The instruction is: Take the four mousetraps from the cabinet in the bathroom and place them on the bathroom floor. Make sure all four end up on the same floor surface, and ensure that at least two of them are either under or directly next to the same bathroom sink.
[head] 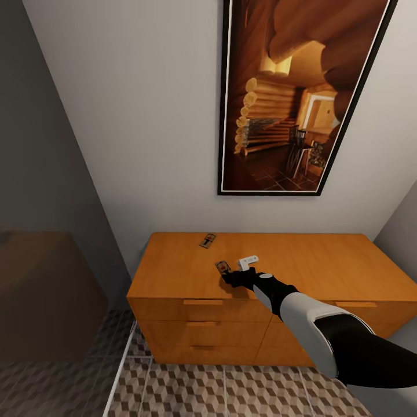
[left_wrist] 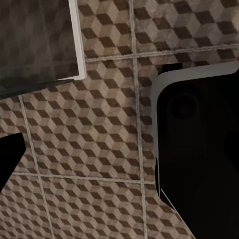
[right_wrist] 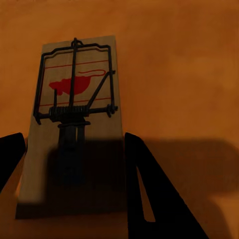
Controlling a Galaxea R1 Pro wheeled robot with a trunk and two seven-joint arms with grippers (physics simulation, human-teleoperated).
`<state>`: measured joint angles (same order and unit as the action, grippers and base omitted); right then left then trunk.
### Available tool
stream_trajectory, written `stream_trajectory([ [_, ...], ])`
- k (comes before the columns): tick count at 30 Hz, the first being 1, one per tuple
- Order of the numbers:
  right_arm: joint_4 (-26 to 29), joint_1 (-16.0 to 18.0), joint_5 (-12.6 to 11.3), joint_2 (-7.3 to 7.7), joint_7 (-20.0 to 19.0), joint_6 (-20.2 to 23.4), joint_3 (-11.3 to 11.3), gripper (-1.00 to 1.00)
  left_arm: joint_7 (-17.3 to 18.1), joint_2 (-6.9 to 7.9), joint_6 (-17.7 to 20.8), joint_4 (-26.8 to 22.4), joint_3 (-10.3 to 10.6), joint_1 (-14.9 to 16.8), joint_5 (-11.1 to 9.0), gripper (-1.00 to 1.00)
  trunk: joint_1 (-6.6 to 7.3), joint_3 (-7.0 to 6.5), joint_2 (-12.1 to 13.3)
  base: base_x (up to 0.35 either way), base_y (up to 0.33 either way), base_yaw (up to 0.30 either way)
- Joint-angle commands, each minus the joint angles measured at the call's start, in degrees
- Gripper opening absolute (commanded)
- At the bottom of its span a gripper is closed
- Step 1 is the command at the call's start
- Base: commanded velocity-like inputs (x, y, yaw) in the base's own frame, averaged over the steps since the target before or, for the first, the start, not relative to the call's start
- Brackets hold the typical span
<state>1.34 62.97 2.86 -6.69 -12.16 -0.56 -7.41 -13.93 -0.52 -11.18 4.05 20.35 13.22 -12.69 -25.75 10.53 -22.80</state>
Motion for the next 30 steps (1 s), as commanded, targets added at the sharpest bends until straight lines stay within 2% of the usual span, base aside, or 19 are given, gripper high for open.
stream_trajectory([
  [1, 0.0, 0.0, 0.3, 0.01, -0.1, -0.1, -0.4, -1.00, 0.0, -0.07, -0.4, 0.3, 0.5, 0.1, -0.5, 1.00, -0.03, 0.11, -0.1, 0.000, 0.000, 0.000],
  [30, 1.1, 0.0, 0.4, -0.16, 0.3, 0.0, -0.4, -1.00, 0.0, -0.09, -0.5, 0.3, 0.5, 0.1, -0.5, 1.00, -0.03, 0.11, -0.1, 0.000, 0.000, 0.000],
])
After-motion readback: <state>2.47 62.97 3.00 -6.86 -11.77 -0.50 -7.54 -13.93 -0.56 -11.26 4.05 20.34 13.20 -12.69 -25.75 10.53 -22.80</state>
